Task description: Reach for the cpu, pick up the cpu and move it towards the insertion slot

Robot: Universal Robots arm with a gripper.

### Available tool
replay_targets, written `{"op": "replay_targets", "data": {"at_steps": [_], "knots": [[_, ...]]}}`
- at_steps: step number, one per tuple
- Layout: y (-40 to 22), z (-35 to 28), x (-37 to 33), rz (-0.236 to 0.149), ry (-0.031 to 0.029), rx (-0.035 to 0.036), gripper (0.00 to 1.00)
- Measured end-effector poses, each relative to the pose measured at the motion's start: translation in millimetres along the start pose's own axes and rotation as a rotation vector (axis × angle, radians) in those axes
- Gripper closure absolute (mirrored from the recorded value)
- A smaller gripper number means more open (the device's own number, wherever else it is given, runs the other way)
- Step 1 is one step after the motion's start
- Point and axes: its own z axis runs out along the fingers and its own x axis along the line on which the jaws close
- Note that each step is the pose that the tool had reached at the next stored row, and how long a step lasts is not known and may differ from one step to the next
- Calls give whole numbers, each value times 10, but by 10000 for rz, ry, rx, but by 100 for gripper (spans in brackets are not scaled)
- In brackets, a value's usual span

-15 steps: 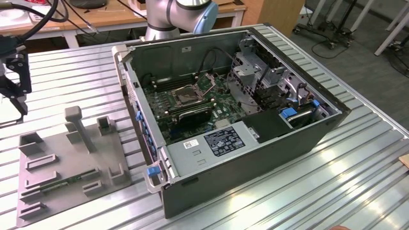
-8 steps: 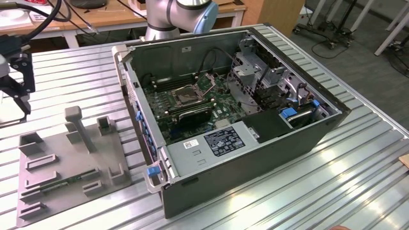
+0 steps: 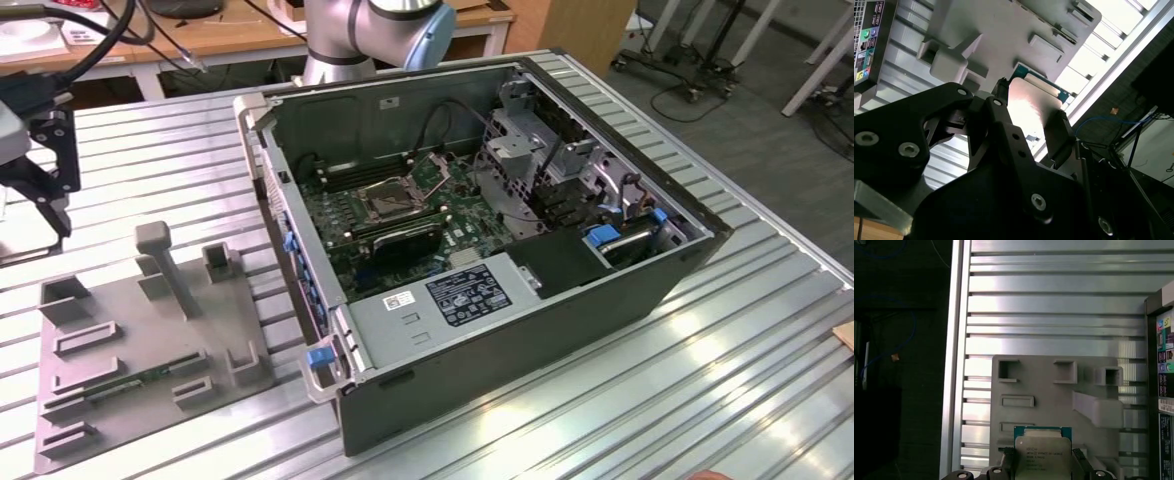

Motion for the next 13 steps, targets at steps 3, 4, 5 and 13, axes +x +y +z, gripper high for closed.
{"op": "replay_targets", "data": {"at_steps": [3, 4, 5, 13], "knots": [[-1, 0, -18, 0, 0, 0, 47], [0, 0, -23, 0, 0, 0, 47], [-1, 0, -30, 0, 0, 0, 47], [-2, 1, -74, 0, 0, 0, 47]]}}
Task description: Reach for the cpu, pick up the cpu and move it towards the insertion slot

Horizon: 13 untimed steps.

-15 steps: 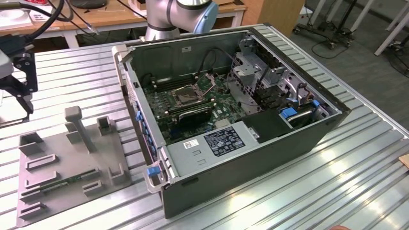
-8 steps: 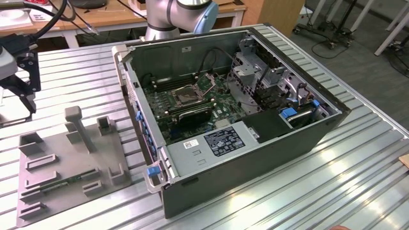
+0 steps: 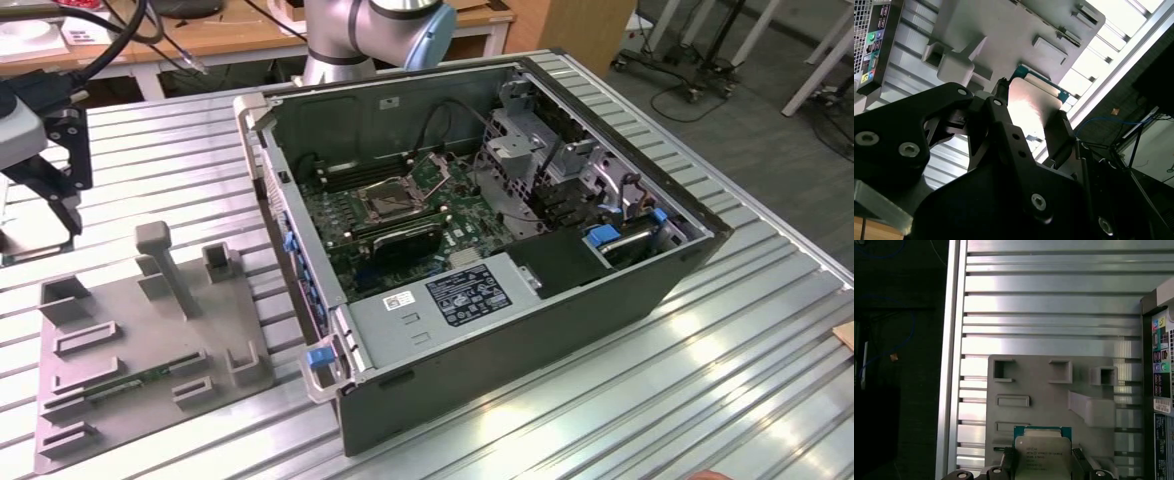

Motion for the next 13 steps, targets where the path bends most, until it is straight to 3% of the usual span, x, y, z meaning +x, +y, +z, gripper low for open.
{"op": "replay_targets", "data": {"at_steps": [13], "knots": [[-2, 1, -50, 0, -1, -1, 47]]}}
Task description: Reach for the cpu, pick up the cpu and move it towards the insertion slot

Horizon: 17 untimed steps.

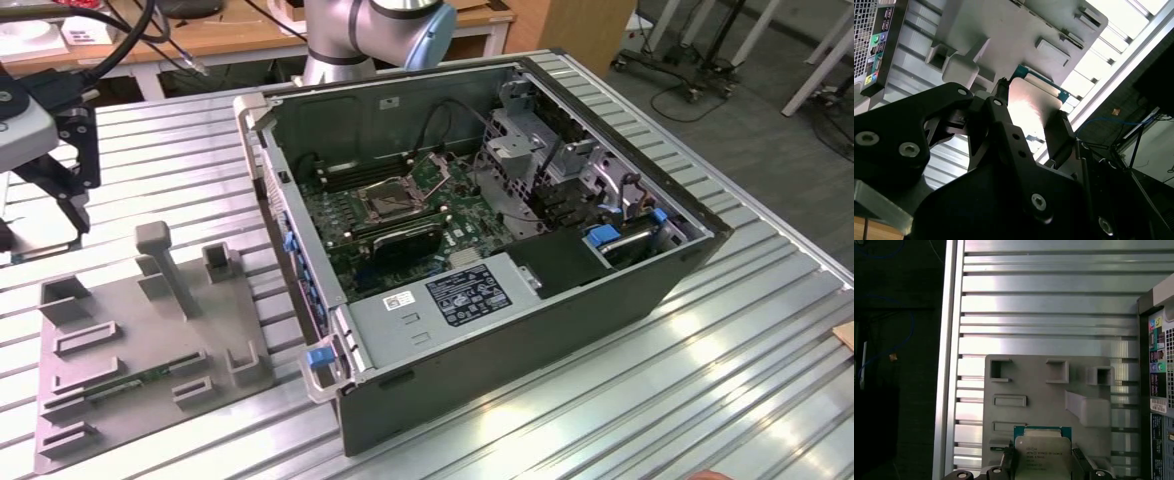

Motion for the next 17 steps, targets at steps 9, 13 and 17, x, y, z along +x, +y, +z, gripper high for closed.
{"op": "replay_targets", "data": {"at_steps": [9, 13, 17], "knots": [[0, -1, -23, 0, 1, 1, 47], [-1, 0, -41, 0, 0, 0, 47], [-1, 0, -63, 0, 1, 1, 47]]}}
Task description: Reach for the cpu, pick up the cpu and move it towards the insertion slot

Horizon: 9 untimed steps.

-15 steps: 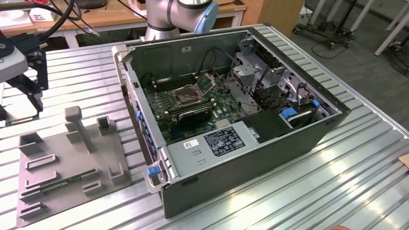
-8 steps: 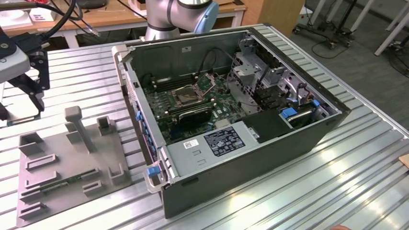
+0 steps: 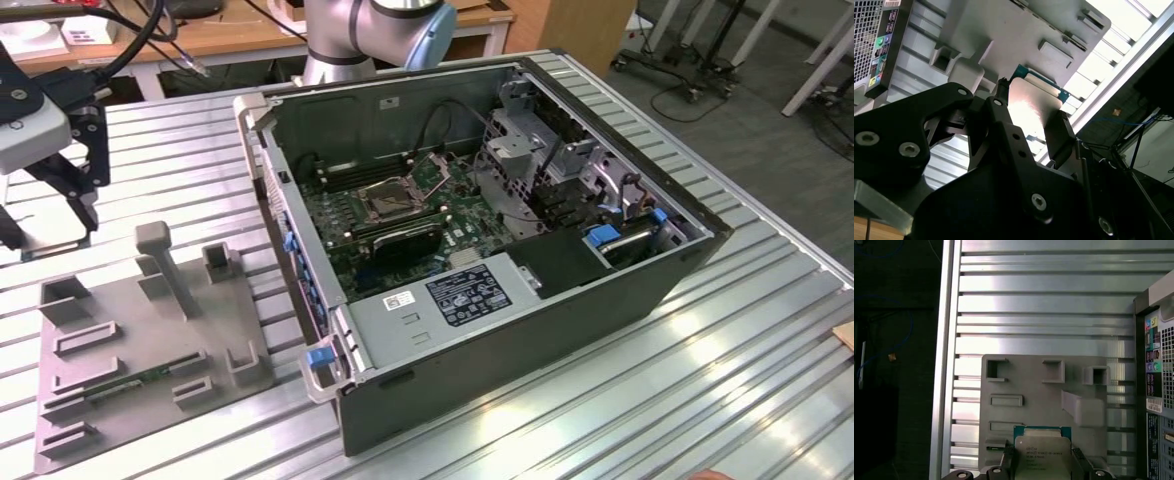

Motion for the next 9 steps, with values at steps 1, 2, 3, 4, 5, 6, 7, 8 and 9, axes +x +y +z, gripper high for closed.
{"op": "replay_targets", "data": {"at_steps": [1, 2, 3, 4, 5, 6, 7, 8, 9], "knots": [[0, 0, -5, 0, 0, 0, 47], [0, 0, -11, 0, 0, 0, 47], [0, 0, -15, 0, 0, 0, 47], [0, 1, -18, 1, -1, -1, 47], [-1, 1, -18, 1, -1, -1, 47], [-1, 0, -21, 0, 1, 0, 47], [-1, 0, -23, 0, 0, 0, 47], [-1, 0, -25, 0, -1, 0, 47], [-1, 0, -26, 0, 0, 0, 47]]}}
